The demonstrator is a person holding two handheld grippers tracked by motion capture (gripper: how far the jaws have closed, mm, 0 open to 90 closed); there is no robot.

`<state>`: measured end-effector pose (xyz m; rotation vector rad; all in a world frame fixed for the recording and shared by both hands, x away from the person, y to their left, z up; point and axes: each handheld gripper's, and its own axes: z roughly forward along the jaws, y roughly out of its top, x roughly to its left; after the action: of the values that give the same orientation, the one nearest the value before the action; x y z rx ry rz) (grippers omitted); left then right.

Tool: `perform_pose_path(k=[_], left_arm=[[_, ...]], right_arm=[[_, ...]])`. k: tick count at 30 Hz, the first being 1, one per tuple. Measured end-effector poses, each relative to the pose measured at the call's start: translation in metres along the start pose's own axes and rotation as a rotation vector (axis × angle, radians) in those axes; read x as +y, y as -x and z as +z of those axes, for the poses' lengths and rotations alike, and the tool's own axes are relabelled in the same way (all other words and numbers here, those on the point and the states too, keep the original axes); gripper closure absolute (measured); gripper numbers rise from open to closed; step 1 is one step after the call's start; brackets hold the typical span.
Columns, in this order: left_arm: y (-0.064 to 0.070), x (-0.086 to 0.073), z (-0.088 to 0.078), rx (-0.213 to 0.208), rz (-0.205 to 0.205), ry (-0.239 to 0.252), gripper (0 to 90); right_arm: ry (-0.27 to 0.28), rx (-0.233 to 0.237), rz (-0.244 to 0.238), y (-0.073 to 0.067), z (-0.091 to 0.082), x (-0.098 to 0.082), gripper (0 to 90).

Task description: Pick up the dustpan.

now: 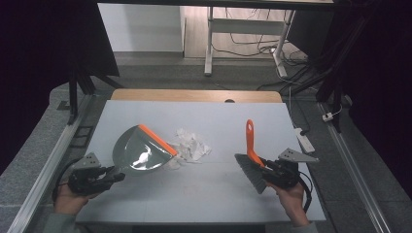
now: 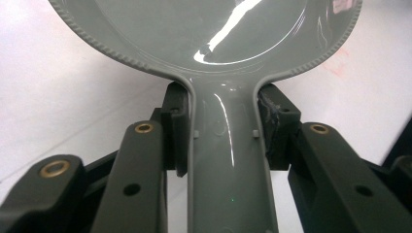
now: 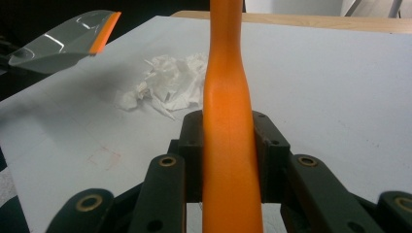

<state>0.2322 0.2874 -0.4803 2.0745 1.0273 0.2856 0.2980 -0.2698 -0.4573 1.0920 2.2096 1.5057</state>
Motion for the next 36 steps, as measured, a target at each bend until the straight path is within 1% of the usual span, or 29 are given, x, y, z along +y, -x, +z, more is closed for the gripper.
perform_pose_path(k=[1, 2, 3, 8, 9, 13, 16, 17, 19, 23, 24, 25, 27, 30, 31, 32, 33, 36], left_arm=[[0.003, -0.004, -0.002, -0.023, 0.018, -0.008, 62.0], [0.003, -0.004, -0.002, -0.023, 0.018, -0.008, 62.0], [0.005, -0.005, -0.003, -0.028, 0.028, -0.013, 62.0], [0.007, -0.010, -0.004, -0.024, 0.030, -0.038, 62.0], [0.007, -0.012, -0.005, -0.025, 0.043, -0.054, 62.0], [0.008, -0.016, -0.005, -0.029, 0.051, -0.069, 62.0], [0.008, -0.018, -0.006, -0.019, 0.052, -0.090, 62.0], [0.007, -0.020, -0.006, -0.012, 0.061, -0.106, 62.0], [0.007, -0.020, -0.006, -0.009, 0.059, -0.111, 62.0], [0.009, -0.021, -0.004, -0.015, 0.080, -0.132, 62.0], [0.010, -0.021, -0.004, -0.021, 0.084, -0.136, 62.0], [0.010, -0.021, -0.003, -0.031, 0.097, -0.147, 62.0], [0.011, -0.021, -0.002, -0.032, 0.100, -0.156, 62.0], [0.012, -0.023, 0.001, -0.031, 0.112, -0.188, 61.9], [0.011, -0.024, 0.002, -0.033, 0.118, -0.205, 62.0], [0.011, -0.024, 0.002, -0.033, 0.118, -0.205, 62.0], [0.012, -0.026, 0.003, -0.034, 0.123, -0.217, 61.9], [0.012, -0.026, 0.004, -0.031, 0.124, -0.222, 62.0]], right_arm=[[0.001, 0.000, 0.000, 0.000, 0.000, 0.000, 70.2], [0.002, 0.001, -0.001, 0.000, 0.000, 0.000, 70.2], [0.002, 0.001, -0.001, 0.000, -0.001, 0.000, 70.3], [0.000, -0.001, 0.000, 0.000, 0.000, 0.000, 70.2], [0.000, 0.001, -0.001, 0.000, 0.000, 0.001, 70.2], [-0.001, 0.003, -0.004, 0.000, 0.001, 0.001, 70.2], [-0.003, 0.002, -0.002, 0.000, 0.001, 0.000, 70.2], [-0.006, -0.001, -0.003, 0.000, 0.001, 0.000, 70.2], [-0.006, -0.001, -0.003, 0.000, 0.001, 0.000, 70.2], [-0.008, -0.001, -0.005, 0.000, 0.002, 0.000, 70.2], [-0.008, 0.002, -0.005, 0.000, 0.003, 0.000, 70.2], [-0.009, 0.003, -0.006, -0.001, 0.003, 0.000, 70.2], [-0.010, 0.002, -0.007, -0.001, 0.003, 0.000, 70.2], [-0.010, 0.000, -0.008, -0.001, 0.002, 0.000, 70.2], [-0.010, 0.001, -0.007, -0.001, 0.002, 0.000, 70.2], [-0.010, 0.000, -0.007, -0.001, 0.002, 0.000, 70.2], [-0.010, 0.000, -0.008, -0.001, 0.002, 0.000, 70.2], [-0.008, 0.002, -0.005, 0.000, 0.003, 0.000, 70.2]])
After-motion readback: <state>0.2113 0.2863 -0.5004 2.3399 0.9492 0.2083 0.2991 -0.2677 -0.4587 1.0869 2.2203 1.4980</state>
